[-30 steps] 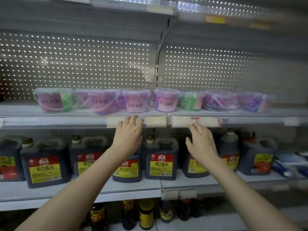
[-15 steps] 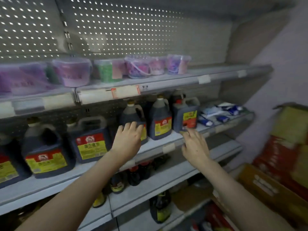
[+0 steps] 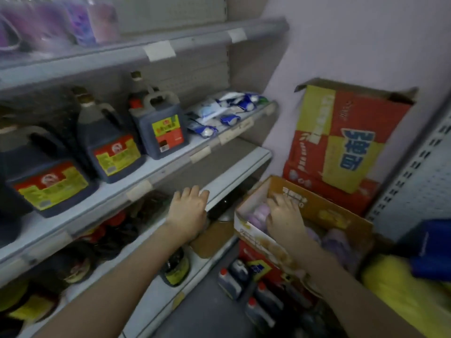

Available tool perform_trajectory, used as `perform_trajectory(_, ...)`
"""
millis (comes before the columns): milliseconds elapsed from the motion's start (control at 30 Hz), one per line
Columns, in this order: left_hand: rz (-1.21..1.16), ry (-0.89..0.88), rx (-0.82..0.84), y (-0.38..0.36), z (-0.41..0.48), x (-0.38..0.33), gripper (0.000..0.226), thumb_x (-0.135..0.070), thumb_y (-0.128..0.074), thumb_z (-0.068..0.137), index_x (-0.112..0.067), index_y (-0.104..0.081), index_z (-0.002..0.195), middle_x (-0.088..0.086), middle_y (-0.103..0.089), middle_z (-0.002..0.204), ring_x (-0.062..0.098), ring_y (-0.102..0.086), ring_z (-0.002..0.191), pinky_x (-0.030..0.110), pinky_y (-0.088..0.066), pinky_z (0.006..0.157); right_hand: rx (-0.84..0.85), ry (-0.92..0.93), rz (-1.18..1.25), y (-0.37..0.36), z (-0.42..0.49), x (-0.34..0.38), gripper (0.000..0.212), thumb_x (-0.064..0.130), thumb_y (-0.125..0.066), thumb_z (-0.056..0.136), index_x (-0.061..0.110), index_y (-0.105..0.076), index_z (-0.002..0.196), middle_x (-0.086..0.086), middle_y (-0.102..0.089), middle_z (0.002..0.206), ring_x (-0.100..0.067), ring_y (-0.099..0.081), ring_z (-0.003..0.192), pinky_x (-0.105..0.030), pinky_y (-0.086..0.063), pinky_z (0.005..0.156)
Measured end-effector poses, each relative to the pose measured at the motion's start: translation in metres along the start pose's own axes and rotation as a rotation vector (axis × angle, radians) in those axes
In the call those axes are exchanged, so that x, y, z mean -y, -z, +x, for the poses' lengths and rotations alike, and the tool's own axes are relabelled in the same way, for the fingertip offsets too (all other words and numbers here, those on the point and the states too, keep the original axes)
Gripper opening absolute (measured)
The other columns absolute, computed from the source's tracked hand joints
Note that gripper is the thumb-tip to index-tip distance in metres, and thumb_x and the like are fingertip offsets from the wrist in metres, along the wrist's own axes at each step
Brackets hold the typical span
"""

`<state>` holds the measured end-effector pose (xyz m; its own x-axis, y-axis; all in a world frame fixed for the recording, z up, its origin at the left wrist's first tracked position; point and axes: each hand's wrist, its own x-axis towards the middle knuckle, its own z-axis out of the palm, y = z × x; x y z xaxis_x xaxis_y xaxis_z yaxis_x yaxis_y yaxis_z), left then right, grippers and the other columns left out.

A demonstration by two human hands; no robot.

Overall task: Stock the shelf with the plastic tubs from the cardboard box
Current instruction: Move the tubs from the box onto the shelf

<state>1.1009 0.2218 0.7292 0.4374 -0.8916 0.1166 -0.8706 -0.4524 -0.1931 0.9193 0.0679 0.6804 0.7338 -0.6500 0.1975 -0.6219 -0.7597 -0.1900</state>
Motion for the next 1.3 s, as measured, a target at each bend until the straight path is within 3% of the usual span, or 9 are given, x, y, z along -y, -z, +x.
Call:
perform_trajectory(100, -0.032, -0.052, 0.031, -0.019, 0.02, -0.039, 0.042, -0.02, -0.048, 0.085, -0.016, -0.048, 0.127, 0.008, -0.051, 0.126, 0.031, -0.049, 0.114, 0.041, -0.038, 0.091, 0.035, -0.084, 0.051, -0.008, -0.015, -0.04, 0.044, 0.022, -0.054, 0.085, 0.015, -0.053, 0.129, -0.011, -0.048, 0.135, -0.029, -0.043, 0.126, -0.041, -0.03, 0.105)
perform_trajectory(167, -0.038, -0.092, 0.056, -0.028, 0.03, -0.061, 0.04, -0.025, -0.049, 0.086, -0.015, -0.048, 0.126, 0.009, -0.051, 0.127, 0.031, -0.049, 0.115, 0.041, -0.038, 0.092, 0.053, -0.14, 0.033, -0.014, -0.025, -0.064, 0.042, 0.031, -0.046, 0.077, 0.015, -0.064, 0.112, -0.013, -0.059, 0.121, -0.032, -0.056, 0.112, -0.045, -0.043, 0.094)
perform_trajectory(300, -0.038, -0.17, 0.104, -0.045, 0.052, -0.097, 0.042, -0.026, -0.046, 0.089, -0.017, -0.043, 0.13, 0.007, -0.048, 0.129, 0.029, -0.046, 0.119, 0.04, -0.037, 0.096, 0.086, -0.251, 0.041, -0.027, -0.038, -0.105, 0.039, 0.012, -0.076, 0.059, 0.009, -0.069, 0.098, -0.017, -0.066, 0.108, -0.036, -0.064, 0.098, -0.047, -0.051, 0.083)
perform_trajectory(400, -0.062, -0.202, 0.123, -0.056, 0.069, -0.116, 0.039, -0.028, -0.045, 0.091, -0.018, -0.043, 0.129, 0.007, -0.048, 0.13, 0.028, -0.045, 0.12, 0.041, -0.037, 0.097, 0.096, -0.299, 0.039, -0.029, -0.046, -0.123, 0.043, 0.016, -0.062, 0.081, 0.015, -0.057, 0.124, -0.01, -0.051, 0.134, -0.027, -0.046, 0.126, -0.04, -0.033, 0.104)
perform_trajectory(467, -0.075, -0.221, 0.143, -0.065, 0.078, -0.125, 0.04, -0.025, -0.046, 0.091, -0.017, -0.043, 0.13, 0.008, -0.048, 0.13, 0.028, -0.046, 0.12, 0.041, -0.038, 0.097, 0.073, -0.341, 0.099, -0.037, -0.048, -0.133, 0.044, 0.02, -0.053, 0.089, 0.019, -0.049, 0.132, -0.006, -0.044, 0.141, -0.022, -0.037, 0.132, -0.035, -0.025, 0.109)
perform_trajectory(800, -0.333, -0.239, 0.325, -0.137, 0.152, -0.138, 0.037, -0.027, -0.047, 0.093, -0.018, -0.041, 0.129, 0.008, -0.05, 0.125, 0.025, -0.051, 0.113, 0.038, -0.047, 0.093, 0.106, -0.592, 0.264, -0.095, -0.017, -0.161, 0.032, 0.012, -0.049, 0.088, 0.021, -0.057, 0.118, -0.003, -0.061, 0.115, -0.023, -0.056, 0.102, -0.036, -0.046, 0.085)
perform_trajectory(967, -0.478, -0.227, 0.435, -0.193, 0.199, -0.142, 0.029, -0.025, -0.049, 0.093, -0.016, -0.047, 0.12, 0.008, -0.053, 0.117, 0.024, -0.057, 0.099, 0.038, -0.05, 0.086, 0.157, -0.753, 0.402, -0.138, 0.016, -0.166, 0.039, 0.006, -0.053, 0.089, 0.008, -0.053, 0.128, -0.014, -0.056, 0.124, -0.029, -0.056, 0.108, -0.031, -0.042, 0.089)
perform_trajectory(1133, -0.542, -0.153, 0.509, -0.238, 0.247, -0.16, 0.035, -0.022, -0.046, 0.096, -0.011, -0.043, 0.129, 0.009, -0.051, 0.125, 0.023, -0.052, 0.114, 0.033, -0.042, 0.094, 0.205, -0.926, 0.483, -0.183, 0.042, -0.185, 0.044, 0.004, -0.051, 0.089, 0.008, -0.047, 0.133, -0.017, -0.051, 0.128, -0.033, -0.051, 0.114, -0.033, -0.039, 0.092)
perform_trajectory(1300, -0.624, -0.149, 0.577, -0.299, 0.284, -0.175, 0.042, -0.022, -0.049, 0.095, -0.012, -0.037, 0.134, 0.01, -0.049, 0.127, 0.021, -0.051, 0.113, 0.026, -0.039, 0.089, 0.241, -1.089, 0.505, -0.228, 0.068, -0.207, 0.05, 0.012, -0.057, 0.09, 0.01, -0.04, 0.137, -0.014, -0.042, 0.137, -0.031, -0.05, 0.118, -0.033, -0.04, 0.094)
